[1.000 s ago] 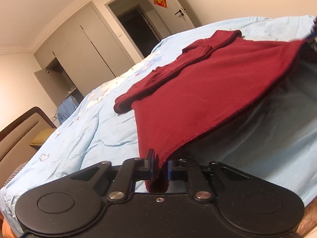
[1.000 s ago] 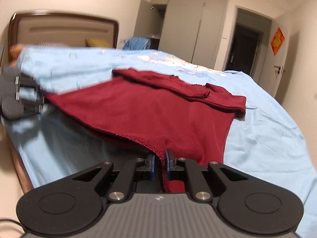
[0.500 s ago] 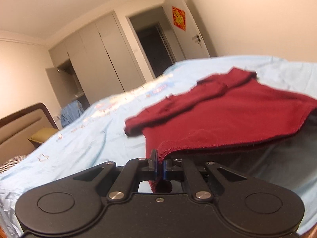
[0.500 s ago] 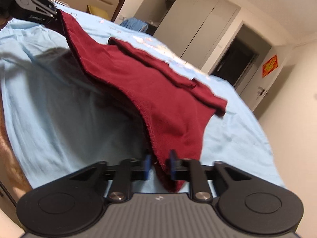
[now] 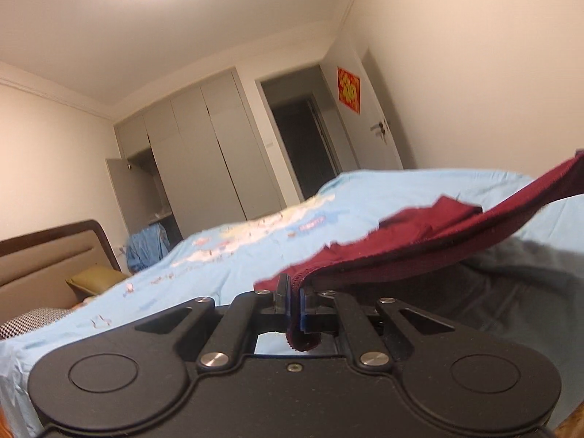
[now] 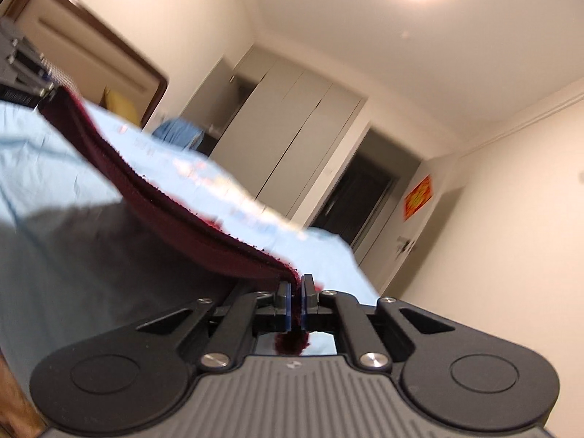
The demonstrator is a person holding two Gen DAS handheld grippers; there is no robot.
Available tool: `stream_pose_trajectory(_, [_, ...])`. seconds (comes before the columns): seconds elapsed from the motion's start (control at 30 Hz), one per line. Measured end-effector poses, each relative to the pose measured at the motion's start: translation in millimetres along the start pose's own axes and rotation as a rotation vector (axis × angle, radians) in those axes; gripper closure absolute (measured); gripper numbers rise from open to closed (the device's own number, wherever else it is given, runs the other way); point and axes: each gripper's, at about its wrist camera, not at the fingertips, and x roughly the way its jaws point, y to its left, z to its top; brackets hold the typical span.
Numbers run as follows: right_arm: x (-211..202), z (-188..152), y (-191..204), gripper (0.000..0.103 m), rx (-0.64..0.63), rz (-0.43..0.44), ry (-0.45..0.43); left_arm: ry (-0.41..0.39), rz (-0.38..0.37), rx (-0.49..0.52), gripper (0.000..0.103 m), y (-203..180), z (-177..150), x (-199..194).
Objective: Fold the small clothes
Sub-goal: 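Lift the held hem with both grippers and fold it over toward the collar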
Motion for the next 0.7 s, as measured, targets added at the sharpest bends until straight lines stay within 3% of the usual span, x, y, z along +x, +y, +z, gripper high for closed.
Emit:
stream_pose_trajectory(0.4, [-88, 55, -50, 0.098, 0.044, -0.147, -0.258, -0.205, -0.004, -0.049, 0.099, 24, 68, -102])
stream_pose_trajectory(0.7, [-77, 48, -56, 0.097, 0.044, -0.128, -0.210, -0.130, -0.047, -0.038, 0.099, 21, 78, -90])
